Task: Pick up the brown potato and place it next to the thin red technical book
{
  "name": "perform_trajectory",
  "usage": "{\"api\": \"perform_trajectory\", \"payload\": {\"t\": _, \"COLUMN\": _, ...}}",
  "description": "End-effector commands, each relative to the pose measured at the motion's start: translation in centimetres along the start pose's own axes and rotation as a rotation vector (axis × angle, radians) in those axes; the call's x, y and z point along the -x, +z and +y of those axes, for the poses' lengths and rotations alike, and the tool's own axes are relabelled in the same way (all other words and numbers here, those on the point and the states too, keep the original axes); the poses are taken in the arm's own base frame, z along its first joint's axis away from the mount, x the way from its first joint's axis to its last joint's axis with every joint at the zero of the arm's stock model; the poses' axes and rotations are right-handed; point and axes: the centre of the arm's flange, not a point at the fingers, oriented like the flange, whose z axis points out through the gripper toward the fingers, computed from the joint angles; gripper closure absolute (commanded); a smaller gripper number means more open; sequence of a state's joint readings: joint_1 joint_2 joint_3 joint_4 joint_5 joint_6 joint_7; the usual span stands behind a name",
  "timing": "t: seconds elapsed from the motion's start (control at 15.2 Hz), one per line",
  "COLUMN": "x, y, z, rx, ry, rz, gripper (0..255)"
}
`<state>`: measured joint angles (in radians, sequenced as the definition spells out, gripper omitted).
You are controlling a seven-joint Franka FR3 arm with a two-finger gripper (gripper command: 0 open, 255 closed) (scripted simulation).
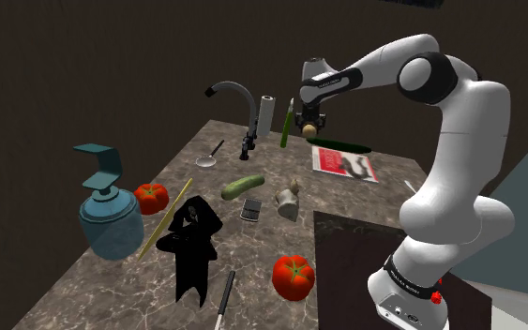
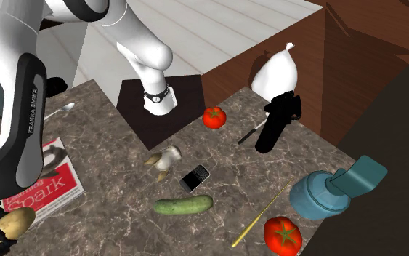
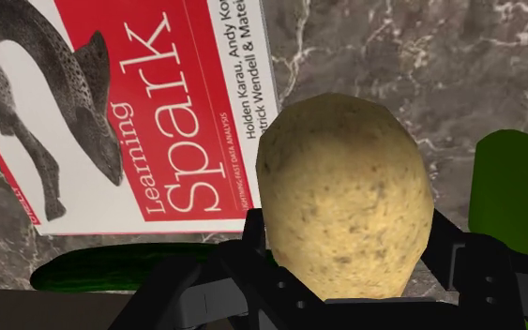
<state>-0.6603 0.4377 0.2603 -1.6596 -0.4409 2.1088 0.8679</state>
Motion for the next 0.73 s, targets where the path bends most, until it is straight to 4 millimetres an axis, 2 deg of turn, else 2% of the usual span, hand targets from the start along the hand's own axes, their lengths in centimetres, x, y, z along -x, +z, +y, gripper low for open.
{"api": "perform_trajectory", "payload": {"t": 0.0, "x": 0.2, "y": 1.0, "z": -0.2, "rx": 0.0, "ry": 0.0, "rz": 0.0, "gripper": 255}}
{"api": "perform_trajectory", "payload": {"t": 0.66, "x": 1.3, "y": 6.1, "z": -1.1, "rx": 0.0, "ry": 0.0, "rz": 0.0, "gripper": 255}}
